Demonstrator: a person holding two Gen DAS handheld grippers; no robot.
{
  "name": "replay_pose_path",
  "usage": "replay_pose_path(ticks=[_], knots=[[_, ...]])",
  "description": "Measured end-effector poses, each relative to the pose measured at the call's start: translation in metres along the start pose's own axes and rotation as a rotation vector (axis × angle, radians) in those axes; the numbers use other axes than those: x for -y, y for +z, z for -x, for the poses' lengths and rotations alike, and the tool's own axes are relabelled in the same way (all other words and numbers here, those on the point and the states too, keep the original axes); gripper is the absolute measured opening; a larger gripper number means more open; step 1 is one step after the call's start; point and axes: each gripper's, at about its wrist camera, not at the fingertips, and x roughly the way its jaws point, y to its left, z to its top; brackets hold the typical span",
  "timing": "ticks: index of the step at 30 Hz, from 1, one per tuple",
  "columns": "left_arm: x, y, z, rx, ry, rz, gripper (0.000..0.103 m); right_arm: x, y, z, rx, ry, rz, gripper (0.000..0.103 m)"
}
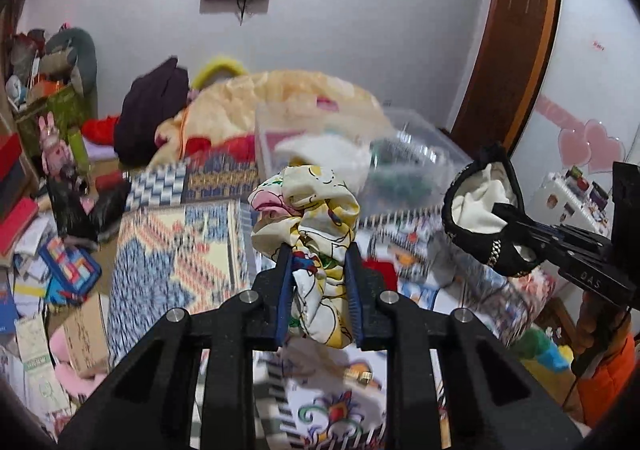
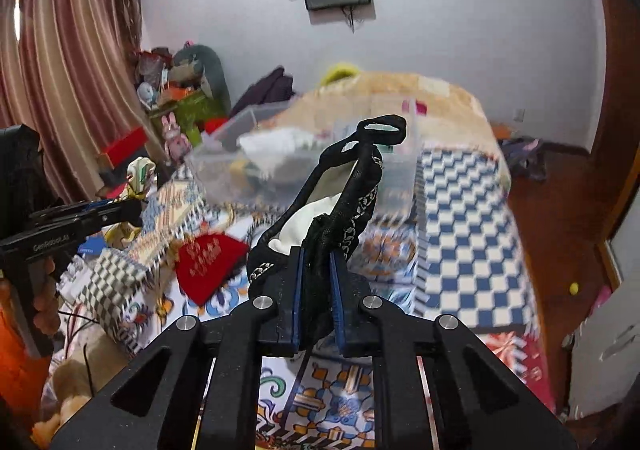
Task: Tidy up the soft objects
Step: 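Place the scarf into the box with the left gripper while the right drops the bra in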
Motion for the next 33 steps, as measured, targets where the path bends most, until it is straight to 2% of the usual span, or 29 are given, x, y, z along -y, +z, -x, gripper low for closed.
replay_pose_path(ticks=[8, 15, 22, 33], knots=[[0.011, 0.04, 0.004, 0.111, 0.016, -0.041, 0.024, -0.007, 0.04, 0.011, 0.128, -0.021, 0.014, 0.011], [0.012, 0.066, -0.018, 0.125, 0.035, -0.035, 0.024, -0.011, 0.062, -0.013, 0.174, -0.006, -0.003, 0.011], [0.004, 0.085, -0.054, 0.094, 0.056, -0.019, 0.024, -0.015, 0.077, -0.04, 0.17, -0.006, -0.007, 0.011], [0.001, 0.095, -0.111, 0.007, 0.062, 0.004, 0.024, -0.027, 0.087, -0.093, 0.068, -0.017, 0.045, 0.012]])
